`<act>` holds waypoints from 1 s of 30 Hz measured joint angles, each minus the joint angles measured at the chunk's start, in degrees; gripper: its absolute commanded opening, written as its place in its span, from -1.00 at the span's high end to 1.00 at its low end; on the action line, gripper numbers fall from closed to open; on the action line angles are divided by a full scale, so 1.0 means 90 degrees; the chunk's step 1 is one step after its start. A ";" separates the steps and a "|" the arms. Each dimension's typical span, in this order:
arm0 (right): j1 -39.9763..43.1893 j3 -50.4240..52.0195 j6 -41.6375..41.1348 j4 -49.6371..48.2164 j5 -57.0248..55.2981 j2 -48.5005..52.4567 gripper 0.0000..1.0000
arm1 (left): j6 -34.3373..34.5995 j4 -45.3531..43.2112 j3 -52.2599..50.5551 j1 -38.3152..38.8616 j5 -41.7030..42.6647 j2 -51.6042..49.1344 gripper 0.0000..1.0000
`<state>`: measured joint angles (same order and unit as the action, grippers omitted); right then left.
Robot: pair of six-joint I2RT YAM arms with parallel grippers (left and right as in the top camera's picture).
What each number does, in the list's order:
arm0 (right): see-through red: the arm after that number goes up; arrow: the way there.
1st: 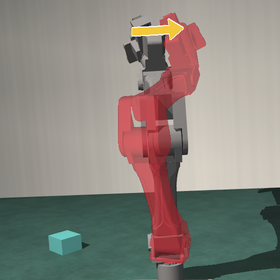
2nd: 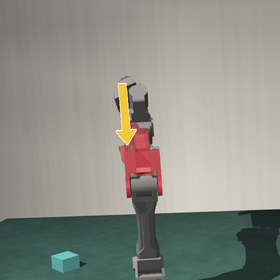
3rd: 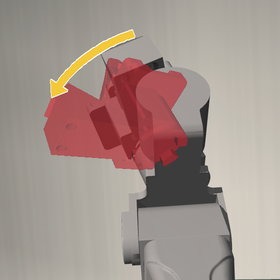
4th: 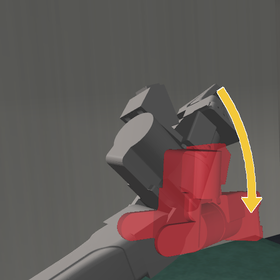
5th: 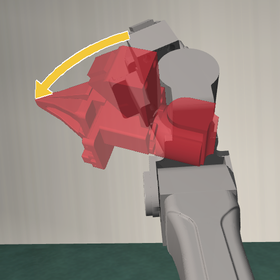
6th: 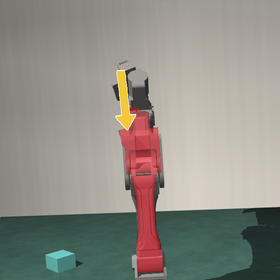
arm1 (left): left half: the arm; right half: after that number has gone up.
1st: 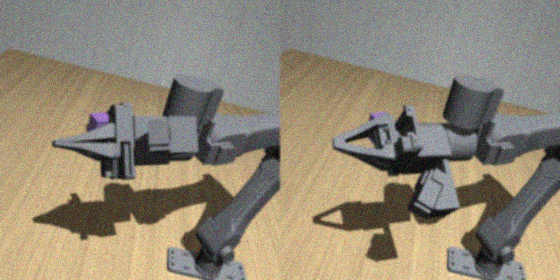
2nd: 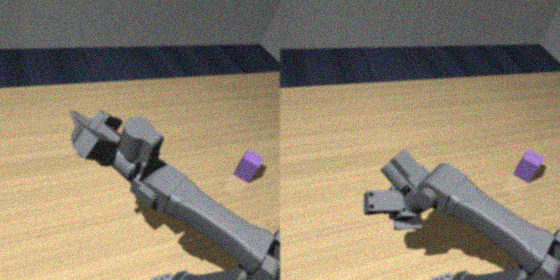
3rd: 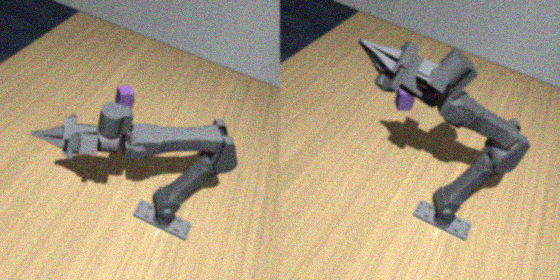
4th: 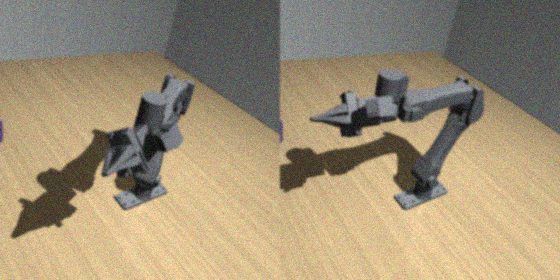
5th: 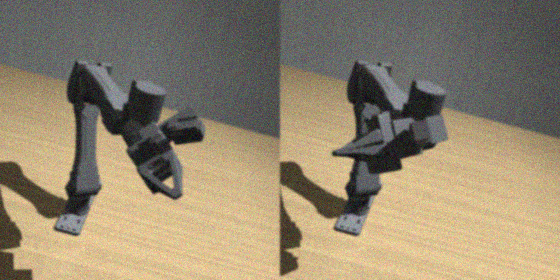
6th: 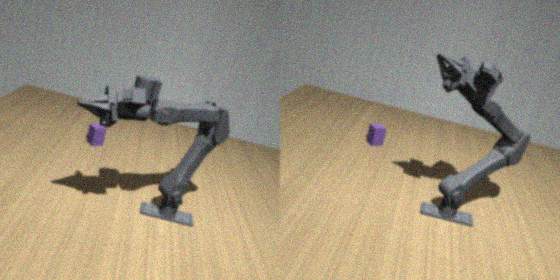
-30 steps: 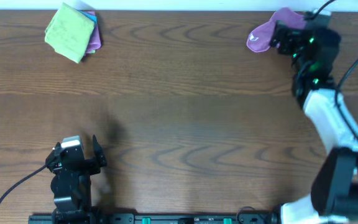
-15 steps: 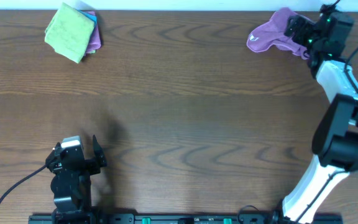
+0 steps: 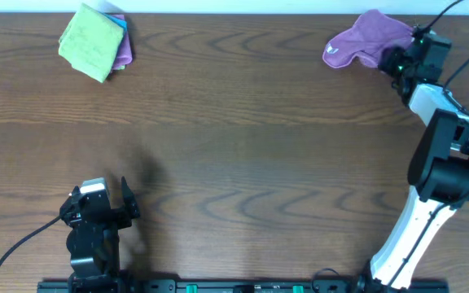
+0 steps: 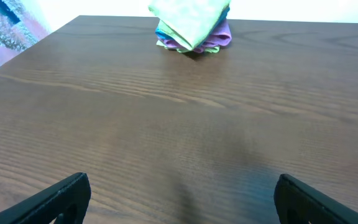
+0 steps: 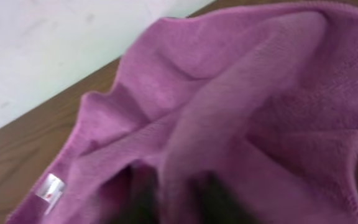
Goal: Fold the cloth
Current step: 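Lift the purple cloth with the right gripper and drag it toward center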
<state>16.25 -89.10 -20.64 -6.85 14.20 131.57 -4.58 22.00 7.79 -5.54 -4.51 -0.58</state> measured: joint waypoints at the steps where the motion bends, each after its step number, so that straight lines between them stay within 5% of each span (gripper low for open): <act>1: 0.0005 0.0000 -0.0019 0.0000 0.0012 0.0005 0.97 | 0.0000 0.0002 0.0000 0.0000 0.0000 0.0000 -0.91; 17: -0.0253 -0.0551 -0.0318 0.0474 0.3449 -0.0850 0.97 | 0.0000 0.0000 0.0000 0.0000 0.0000 0.0000 -0.91; 30: -0.3184 -0.0753 0.0274 0.3104 0.3874 -0.2650 0.97 | -0.0002 0.0002 0.0000 0.0000 0.0000 0.0000 -0.91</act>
<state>-12.40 -95.88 -18.17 21.08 49.06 107.72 -4.60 22.02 7.79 -5.54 -4.51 -0.58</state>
